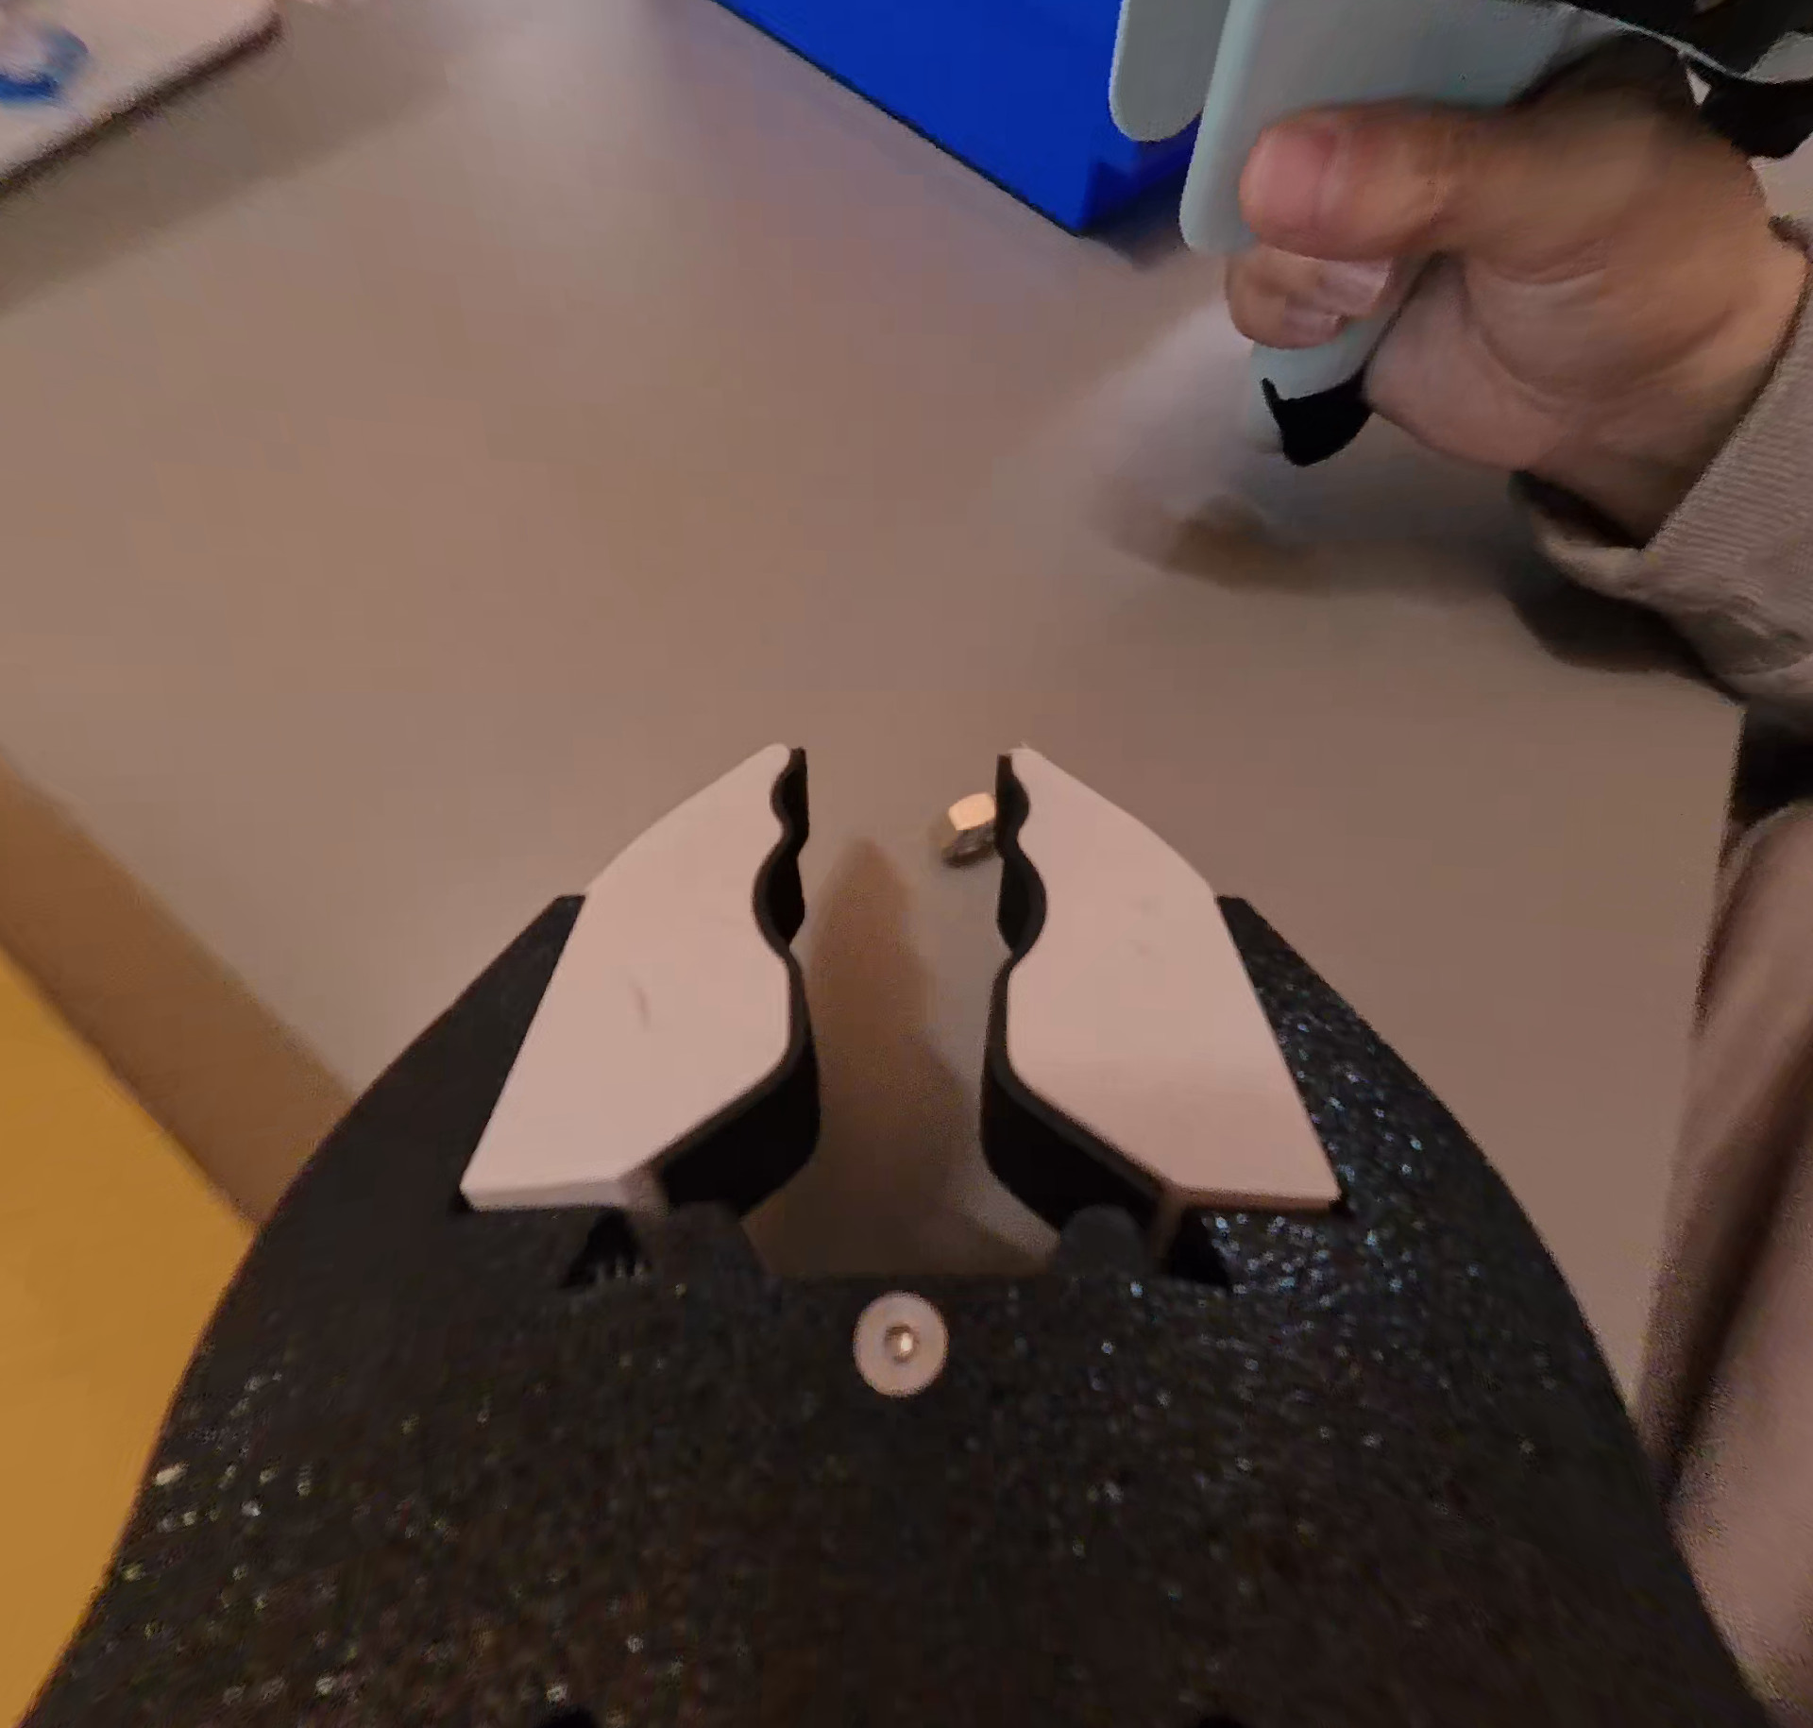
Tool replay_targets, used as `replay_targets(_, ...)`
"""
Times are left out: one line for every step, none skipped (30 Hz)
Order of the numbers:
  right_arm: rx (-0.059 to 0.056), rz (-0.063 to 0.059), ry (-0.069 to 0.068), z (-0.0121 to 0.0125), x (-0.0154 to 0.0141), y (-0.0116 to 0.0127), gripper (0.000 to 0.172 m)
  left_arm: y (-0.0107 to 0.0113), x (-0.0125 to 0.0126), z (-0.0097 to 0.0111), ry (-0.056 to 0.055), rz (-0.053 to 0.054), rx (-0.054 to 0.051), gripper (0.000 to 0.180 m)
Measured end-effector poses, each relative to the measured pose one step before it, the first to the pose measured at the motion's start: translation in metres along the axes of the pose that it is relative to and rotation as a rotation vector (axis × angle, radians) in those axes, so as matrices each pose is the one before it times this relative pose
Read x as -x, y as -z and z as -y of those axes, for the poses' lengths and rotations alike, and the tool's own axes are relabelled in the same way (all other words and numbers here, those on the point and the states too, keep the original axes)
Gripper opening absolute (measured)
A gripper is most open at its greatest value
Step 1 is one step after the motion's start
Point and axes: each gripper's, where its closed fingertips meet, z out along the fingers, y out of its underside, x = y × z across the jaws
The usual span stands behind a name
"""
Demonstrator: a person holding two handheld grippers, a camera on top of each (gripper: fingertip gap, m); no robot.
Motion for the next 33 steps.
replay_targets(0.0002, 0.0033, 0.0025, 0.00013, 0.00071, -0.00029, 0.009, 0.00675, 0.00229, 0.00663, -0.0469, 0.0201, -0.0496, 0.035)
replay_targets(0.0003, 0.0027, 0.0031, 0.00002, 0.00074, -0.00029, 0.009, 0.00633, -0.00078, 0.01041, -0.0391, 0.0096, -0.0803, 0.037)
replay_targets(0.0, 0.0044, 0.003, -0.00004, 0.00096, -0.00029, 0.009, 0.00513, -0.00263, 0.0107, -0.0209, 0.0041, -0.0834, 0.043)
replay_targets(0.0011, 0.008, 0.0, -0.00034, 0.00138, -0.00051, 0.009, 0.00322, -0.00445, 0.00728, -0.0133, -0.0059, -0.0567, 0.05)
replay_targets(0.0017, 0.0057, -0.0014, -0.00041, 0.00104, -0.00046, 0.009, 0.00102, -0.00704, 0.00273, -0.0129, -0.026, -0.0191, 0.05)
replay_targets(0.0001, -0.0008, 0.0024, -0.00014, 0.00033, -0.00029, 0.009, -0.00096, -0.00699, -0.00147, -0.0057, -0.0282, 0.012, 0.05)
replay_targets(0.0, -0.0013, 0.0053, -0.00008, 0.00024, -0.00004, 0.009, -0.00209, -0.00411, -0.00408, -0.0003, -0.0124, 0.0301, 0.052)
replay_targets(0.0006, 0.0003, 0.0036, -0.00019, 0.00026, -0.00009, 0.009, -0.00251, -0.00088, -0.0053, -0.0006, 0.0059, 0.0387, 0.055)
replay_targets(-0.0002, 0.0001, 0.0005, -0.00004, 0.00014, 0.00012, 0.009, -0.00229, -0.00049, -0.00514, -0.0064, 0.0038, 0.037, 0.062)
replay_targets(-0.0022, -0.001, -0.001, 0.00014, -0.00015, 0.00017, 0.009, -0.00173, -0.00202, -0.00433, -0.0098, -0.0112, 0.0312, 0.06)
replay_targets(-0.0037, -0.0016, -0.0005, 0.00038, -0.00036, 0.00036, 0.009, -0.00128, -0.00126, -0.00339, -0.0022, -0.0082, 0.0274, 0.054)
replay_targets(-0.0022, -0.0003, -0.0015, 0.00016, -0.00028, 0.00035, 0.009, -0.00062, 0.00009, -0.00225, 0.0054, 0.0003, 0.0223, 0.054)
replay_targets(-0.001, 0.001, -0.0036, 0.00012, -0.00018, 0.00002, 0.009, -0.00039, -0.00037, -0.00168, 0.0082, -0.0025, 0.0177, 0.053)
replay_targets(-0.0024, 0.0004, -0.0035, 0.00032, -0.00004, -0.00005, 0.009, -0.00039, -0.00111, -0.00209, 0.0108, -0.0087, 0.0187, 0.049)
replay_targets(-0.0031, 0.0016, -0.0014, 0.00051, 0.00024, -0.00016, 0.009, -0.00094, -0.00136, -0.00237, 0.0118, -0.0126, 0.0206, 0.048)
replay_targets(-0.0012, 0.0034, 0.0004, 0.00033, 0.00067, -0.0003, 0.009, -0.00123, -0.00141, -0.0027, 0.0108, -0.0122, 0.0193, 0.048)
replay_targets(0.0005, 0.0027, 0.0016, 0.00009, 0.00061, -0.00034, 0.009, -0.00161, -0.00022, -0.00299, 0.0111, -0.0042, 0.0191, 0.048)
replay_targets(0.0003, 0.0011, 0.0033, 0.00012, 0.00063, -0.00034, 0.009, -0.00177, 0.00111, -0.00321, 0.0128, 0.0042, 0.0192, 0.048)
replay_targets(0.0003, 0.0021, 0.0027, 0.00012, 0.00066, -0.00032, 0.009, -0.00183, 0.00151, -0.00306, 0.0139, 0.0061, 0.0171, 0.049)
replay_targets(0.0007, 0.0024, -0.0013, -0.00002, 0.00066, -0.00015, 0.009, -0.00191, 0.00108, -0.00271, 0.0144, 0.0029, 0.014, 0.049)
replay_targets(0.0003, 0.0011, -0.0072, 0.00021, 0.00032, -0.00026, 0.009, -0.00176, 0.00051, -0.00221, 0.0166, -0.0025, 0.01, 0.049)
replay_targets(-0.003, 0.0052, -0.0085, 0.00052, 0.00074, 0.00001, 0.009, -0.00126, -0.00038, -0.00128, 0.0188, -0.0064, 0.0052, 0.049)
replay_targets(-0.0049, 0.0084, -0.0107, 0.0007, 0.00093, 0.00011, 0.009, -0.00064, -0.00068, -0.00014, 0.0173, -0.0063, -0.0008, 0.049)
replay_targets(-0.0058, 0.0061, -0.0122, 0.00084, 0.00046, 0.0001, 0.009, -0.00005, -0.00071, 0.0007, 0.0117, -0.0039, -0.0064, 0.049)
replay_targets(-0.0055, 0.0019, -0.0111, 0.00081, -0.00016, 0.00012, 0.009, 0.00023, -0.00038, 0.00101, 0.0061, -0.0006, -0.0087, 0.049)
replay_targets(-0.0023, 0.0027, -0.008, 0.00046, 0.00003, 0.00006, 0.009, 0.00057, -0.00009, 0.00081, 0.0023, 0.0017, -0.008, 0.049)
replay_targets(-0.0003, 0.0047, -0.0043, 0.00015, 0.00041, -0.00001, 0.009, 0.00041, -0.00018, 0.00021, 0.0002, 0.0006, -0.0051, 0.049)
replay_targets(-0.0008, 0.0014, -0.0021, 0.0002, 0.00034, -0.00008, 0.009, 0.00007, -0.00039, -0.0004, 0.0002, -0.002, -0.0003, 0.048)
replay_targets(-0.0002, -0.0017, -0.0003, 0.00009, 0.00014, -0.00017, 0.009, -0.00027, -0.00048, -0.0015, 0.0014, -0.0036, 0.0059, 0.046)
replay_targets(0.0034, -0.0008, 0.0, -0.00055, 0.00014, -0.0003, 0.009, -0.00049, -0.00049, -0.00231, 0.0022, -0.0043, 0.0123, 0.044)
replay_targets(0.0038, 0.0016, 0.0006, -0.00052, 0.00033, -0.00035, 0.009, -0.00069, -0.00041, -0.00273, 0.002, -0.0041, 0.0168, 0.043)
replay_targets(-0.0002, -0.0004, 0.0019, -0.00001, 0.00015, -0.00015, 0.009, -0.00041, -0.00016, -0.00254, 0.0013, -0.0022, 0.0167, 0.041)
replay_targets(-0.0027, -0.0025, 0.0045, 0.00039, 0.0, 0.00011, 0.009, -0.00014, 0.00012, -0.00175, -0.0009, -0.0004, 0.0118, 0.039)
